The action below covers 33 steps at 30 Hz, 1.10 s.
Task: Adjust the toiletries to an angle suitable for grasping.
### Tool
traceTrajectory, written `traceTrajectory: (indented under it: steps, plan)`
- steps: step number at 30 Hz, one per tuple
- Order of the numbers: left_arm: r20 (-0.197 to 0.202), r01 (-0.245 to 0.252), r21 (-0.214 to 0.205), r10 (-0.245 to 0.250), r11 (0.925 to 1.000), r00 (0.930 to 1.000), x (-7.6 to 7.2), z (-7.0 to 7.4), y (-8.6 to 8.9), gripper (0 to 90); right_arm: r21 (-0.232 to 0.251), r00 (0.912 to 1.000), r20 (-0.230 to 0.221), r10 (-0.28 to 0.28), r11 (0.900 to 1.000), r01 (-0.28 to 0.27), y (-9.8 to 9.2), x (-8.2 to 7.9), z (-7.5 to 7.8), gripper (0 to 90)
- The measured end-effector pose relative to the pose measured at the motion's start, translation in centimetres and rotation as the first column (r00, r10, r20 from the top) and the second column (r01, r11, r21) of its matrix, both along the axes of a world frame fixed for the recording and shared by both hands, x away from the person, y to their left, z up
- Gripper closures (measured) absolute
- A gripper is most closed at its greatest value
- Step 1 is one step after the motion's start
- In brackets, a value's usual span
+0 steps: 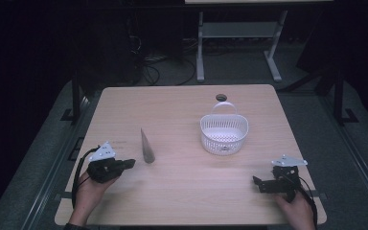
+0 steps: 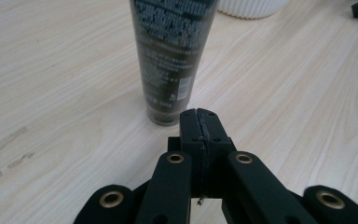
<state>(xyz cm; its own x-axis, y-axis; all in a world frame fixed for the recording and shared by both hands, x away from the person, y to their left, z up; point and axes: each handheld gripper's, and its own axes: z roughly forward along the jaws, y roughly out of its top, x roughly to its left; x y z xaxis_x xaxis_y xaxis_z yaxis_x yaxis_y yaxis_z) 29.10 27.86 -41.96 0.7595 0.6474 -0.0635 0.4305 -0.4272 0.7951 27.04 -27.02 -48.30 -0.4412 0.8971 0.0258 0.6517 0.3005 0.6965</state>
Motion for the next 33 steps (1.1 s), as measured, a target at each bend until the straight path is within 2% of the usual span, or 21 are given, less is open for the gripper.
traceTrajectory:
  steps: [9,14,20,33]
  plan:
    - [0.004,0.015,-0.003,-0.015,0.9999,0.9999,0.5,1.0,-0.2,89.6,0.0,1.0,0.0,0.0,1.0,0.0,0.0,0.0,0.0,0.0]
    - [0.015,0.028,-0.022,-0.028,0.9994,0.9995,0.9,2.0,-0.1,89.6,0.0,1.0,0.0,0.0,1.0,0.0,0.0,0.0,0.0,0.0]
    - [0.024,0.045,-0.024,-0.045,0.9987,0.9987,1.3,3.0,-0.2,89.6,0.0,1.0,0.0,0.0,1.0,0.0,0.0,0.0,0.0,0.0]
    - [0.042,0.058,-0.033,-0.056,0.9978,0.9975,2.1,4.6,-0.3,89.6,0.0,1.0,0.0,0.0,1.0,0.0,0.0,0.0,0.0,0.0]
